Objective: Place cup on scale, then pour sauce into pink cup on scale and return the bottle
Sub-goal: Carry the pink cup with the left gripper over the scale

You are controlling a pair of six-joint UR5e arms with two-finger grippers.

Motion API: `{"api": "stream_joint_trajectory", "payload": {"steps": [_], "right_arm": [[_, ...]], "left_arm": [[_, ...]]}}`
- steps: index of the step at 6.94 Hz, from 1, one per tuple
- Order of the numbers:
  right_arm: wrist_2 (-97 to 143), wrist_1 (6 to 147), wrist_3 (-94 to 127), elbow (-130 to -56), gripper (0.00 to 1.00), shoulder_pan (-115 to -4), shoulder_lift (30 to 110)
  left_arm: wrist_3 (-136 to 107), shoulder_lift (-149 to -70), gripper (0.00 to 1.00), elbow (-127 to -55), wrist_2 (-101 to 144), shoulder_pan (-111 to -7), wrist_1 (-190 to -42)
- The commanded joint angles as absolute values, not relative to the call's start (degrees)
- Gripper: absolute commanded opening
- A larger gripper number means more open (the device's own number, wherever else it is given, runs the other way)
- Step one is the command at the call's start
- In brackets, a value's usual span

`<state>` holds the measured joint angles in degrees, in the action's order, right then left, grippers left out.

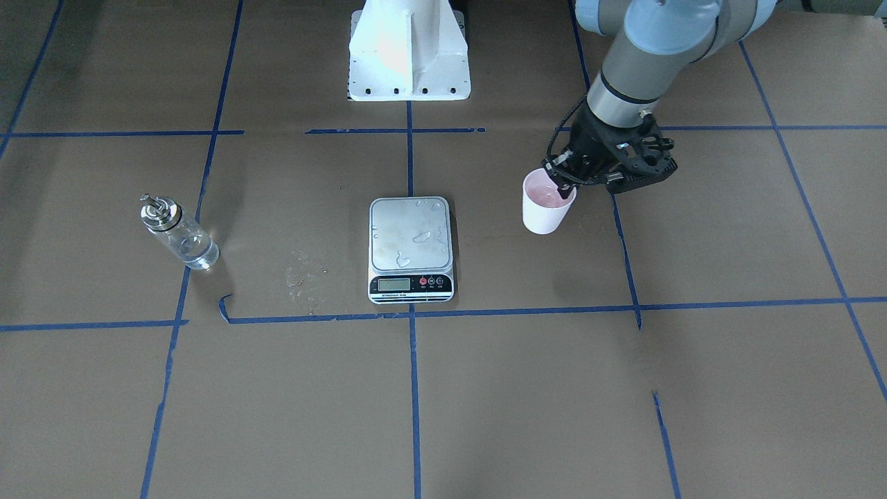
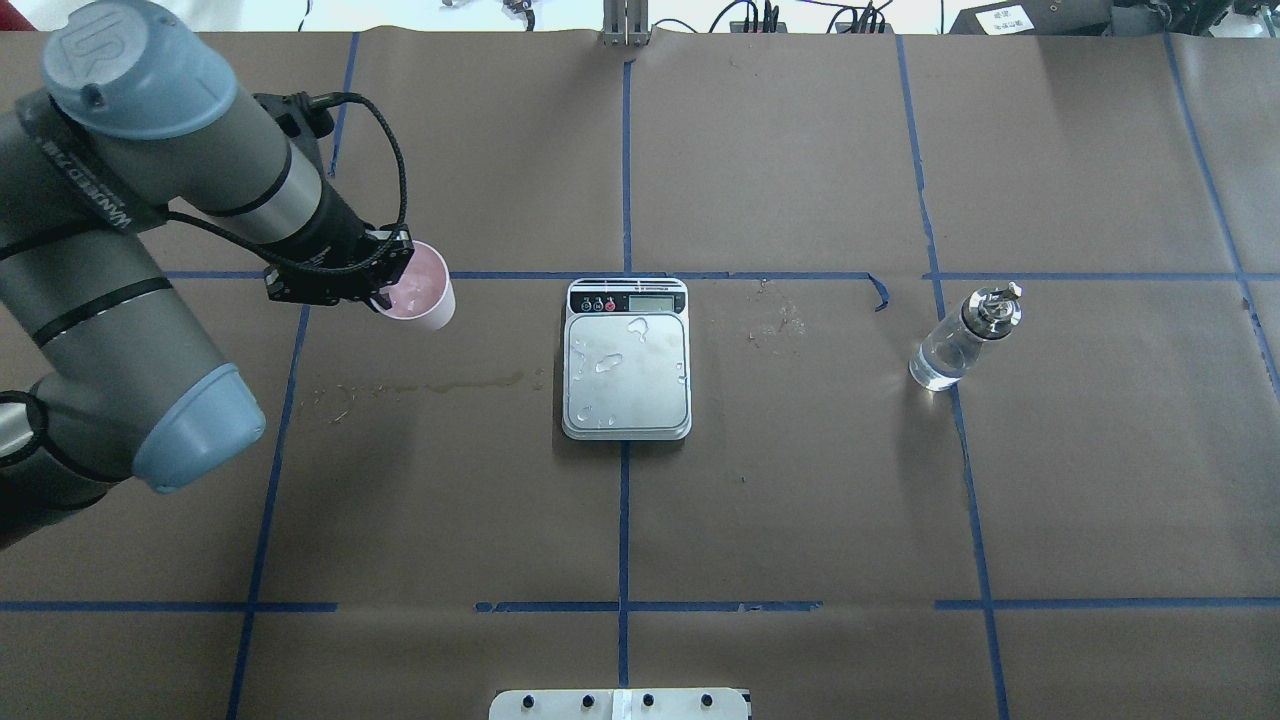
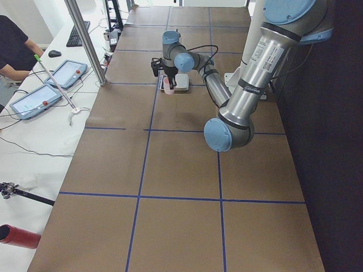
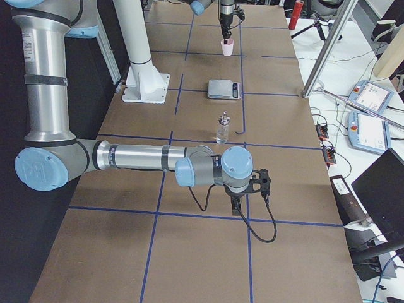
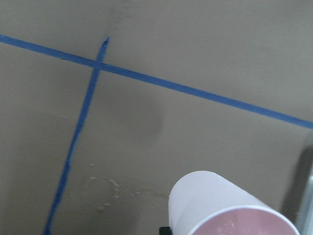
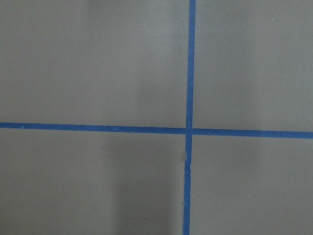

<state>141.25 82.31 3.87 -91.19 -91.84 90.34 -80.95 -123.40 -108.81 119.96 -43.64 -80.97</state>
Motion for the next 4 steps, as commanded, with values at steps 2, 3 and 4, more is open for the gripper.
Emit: {"api": "stream_joint_trajectory", "payload": {"steps": [2, 3, 4], "right_arm": [[141.4, 82.3, 4.0, -91.4, 1.0, -91.8, 90.4], [141.4, 82.3, 4.0, -91.4, 1.0, -91.8, 90.4], [141.3, 82.2, 4.0, -91.4, 1.0, -91.8, 90.4]], "left_arm": [[-94.9, -137.7, 0.0, -95.3, 118.0, -34.1, -82.9], [-97.0, -139.4, 0.0, -91.3, 116.0, -32.3, -86.7], [-98.0, -140.6, 0.0, -86.9, 115.9, -32.0, -90.3]]}}
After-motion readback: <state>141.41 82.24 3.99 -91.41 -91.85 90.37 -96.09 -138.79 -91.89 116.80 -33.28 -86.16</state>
